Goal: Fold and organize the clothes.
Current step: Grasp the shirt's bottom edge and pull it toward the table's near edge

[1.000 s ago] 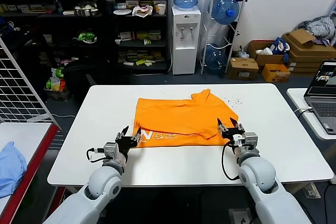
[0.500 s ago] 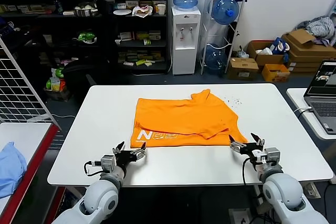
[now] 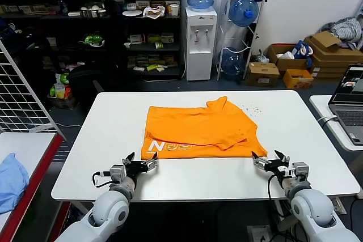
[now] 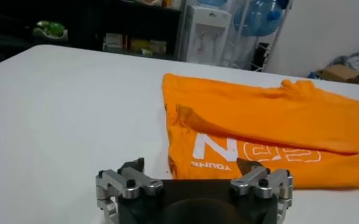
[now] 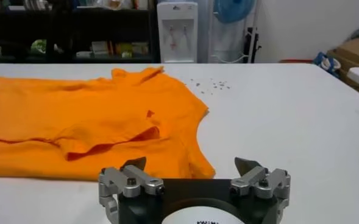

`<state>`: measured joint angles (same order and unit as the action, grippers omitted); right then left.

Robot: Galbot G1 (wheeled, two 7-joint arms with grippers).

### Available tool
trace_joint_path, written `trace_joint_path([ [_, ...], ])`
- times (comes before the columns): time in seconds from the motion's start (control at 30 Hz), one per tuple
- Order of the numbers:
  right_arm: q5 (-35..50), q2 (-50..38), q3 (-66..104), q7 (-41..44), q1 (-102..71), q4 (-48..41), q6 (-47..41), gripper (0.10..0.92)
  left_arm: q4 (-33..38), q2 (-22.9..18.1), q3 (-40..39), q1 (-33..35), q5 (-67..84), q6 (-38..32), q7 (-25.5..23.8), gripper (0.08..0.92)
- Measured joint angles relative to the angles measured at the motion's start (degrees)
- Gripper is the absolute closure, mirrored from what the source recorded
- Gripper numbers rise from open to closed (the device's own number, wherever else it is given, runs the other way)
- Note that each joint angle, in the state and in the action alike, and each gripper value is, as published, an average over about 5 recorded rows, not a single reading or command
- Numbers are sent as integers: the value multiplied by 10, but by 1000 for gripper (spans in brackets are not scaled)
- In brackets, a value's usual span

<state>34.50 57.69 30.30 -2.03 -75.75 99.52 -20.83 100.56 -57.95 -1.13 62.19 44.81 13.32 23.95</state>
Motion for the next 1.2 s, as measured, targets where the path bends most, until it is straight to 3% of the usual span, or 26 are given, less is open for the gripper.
trace_joint_path([
  [0.17, 2, 3, -7, 3, 10, -6, -1, 270, -5, 0, -2, -2, 0, -1, 0, 130],
  [0.87, 17, 4, 1, 0, -1, -3, -9, 870, -12, -5, -12, -5, -3, -3, 4, 732],
  [1.03, 24, 1, 6, -7, -8, 7, -7, 903, -7, -3, -11, -1, -6, -5, 7, 869],
  [1.2, 36, -8, 15, -19, -24, 30, -10, 903, 7, 5, -5, 6, -4, -5, 14, 898],
])
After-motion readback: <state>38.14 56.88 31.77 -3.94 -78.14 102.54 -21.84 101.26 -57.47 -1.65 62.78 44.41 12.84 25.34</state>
